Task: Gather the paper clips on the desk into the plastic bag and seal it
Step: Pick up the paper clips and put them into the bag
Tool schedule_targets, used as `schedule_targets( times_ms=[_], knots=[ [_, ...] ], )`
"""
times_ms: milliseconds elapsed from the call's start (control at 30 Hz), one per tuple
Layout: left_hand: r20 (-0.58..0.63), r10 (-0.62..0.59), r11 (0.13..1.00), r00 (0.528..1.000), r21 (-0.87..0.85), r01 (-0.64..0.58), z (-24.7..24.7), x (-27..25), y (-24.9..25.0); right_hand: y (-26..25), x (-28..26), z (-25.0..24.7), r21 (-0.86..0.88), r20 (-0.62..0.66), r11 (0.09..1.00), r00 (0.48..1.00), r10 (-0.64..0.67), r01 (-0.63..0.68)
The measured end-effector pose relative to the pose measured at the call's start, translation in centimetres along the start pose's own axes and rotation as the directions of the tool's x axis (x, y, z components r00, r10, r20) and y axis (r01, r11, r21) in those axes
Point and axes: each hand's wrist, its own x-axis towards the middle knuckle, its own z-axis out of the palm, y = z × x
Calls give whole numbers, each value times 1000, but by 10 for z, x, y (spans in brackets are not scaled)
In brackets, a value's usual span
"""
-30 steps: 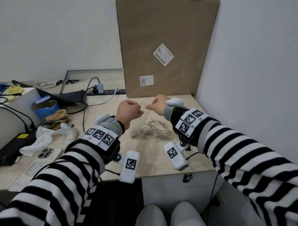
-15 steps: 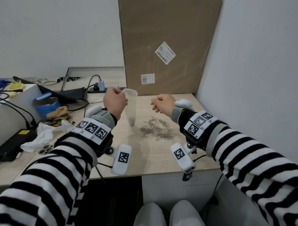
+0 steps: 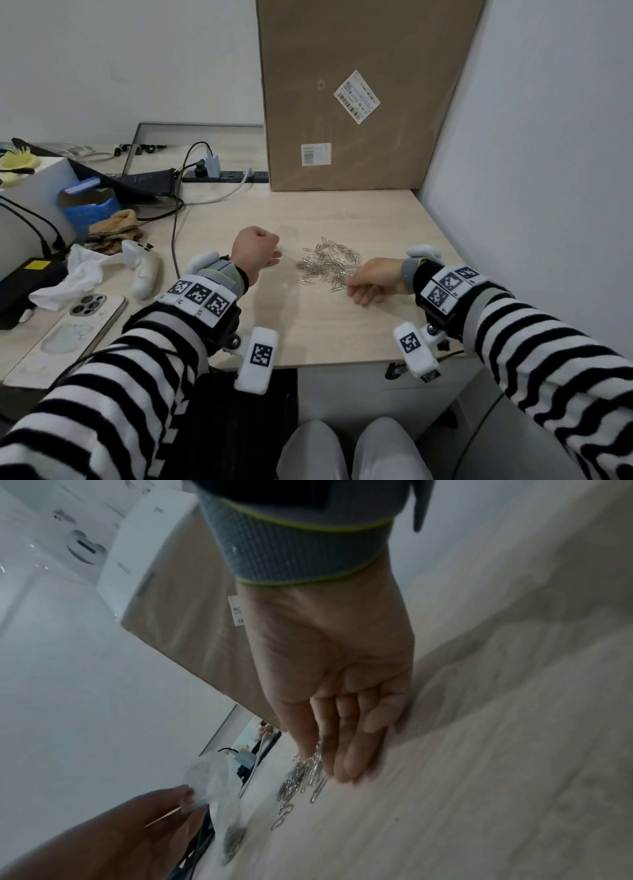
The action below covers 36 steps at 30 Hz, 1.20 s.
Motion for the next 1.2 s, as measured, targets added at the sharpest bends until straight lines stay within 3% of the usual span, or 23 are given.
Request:
schedule_targets(
  times_ms=[167, 233, 367, 467, 533, 600, 733, 833, 867, 933, 1000, 1100, 1200],
  knots=[
    [7, 20, 999, 1000, -31, -19, -1, -2, -5, -18, 18, 9, 182, -206, 967, 968, -140, 179],
    [-11, -5, 1000, 1000, -9, 5, 1, 16, -19, -21, 48, 10, 253, -218, 949, 966, -136, 191],
    [-40, 55, 998, 998, -16, -56, -2, 14, -12, -34, 39, 17, 364, -336, 886, 927, -164, 288],
    [-46, 85, 995, 995, -47, -87, -1, 15, -5, -48, 24, 31, 401, -76, 892, 979, -192, 206],
    [-53, 94, 994, 994, -58, -97, 1, 17, -3, -52, 22, 41, 298, 121, 948, 980, -158, 116],
    [-54, 108, 991, 993, -70, -112, 1, 17, -2, -51, 28, 47, 222, 168, 969, 974, -150, 111],
    [-63, 132, 987, 989, -87, -137, -1, 19, 0, -47, 42, 38, 309, -47, 934, 984, -171, 177],
    [-74, 146, 985, 986, -85, -152, -7, 20, 2, -44, 45, 26, 330, -213, 909, 958, -191, 255],
    [-78, 151, 984, 985, -87, -158, -9, 20, 3, -44, 48, 22, 268, -290, 918, 933, -211, 291],
    [-78, 157, 982, 985, -95, -164, -10, 20, 4, -46, 52, 12, -48, -428, 946, 849, -310, 321],
    [-79, 156, 982, 985, -99, -164, -11, 21, 5, -53, 56, 3, -376, -409, 890, 816, -409, 258],
    [-76, 151, 984, 986, -89, -157, -10, 21, 4, -65, 71, -2, -627, -282, 771, 889, -361, 114],
    [-71, 141, 985, 987, -86, -147, -9, 20, 2, -72, 92, -4, -764, -184, 645, 946, -267, 34]
  ],
)
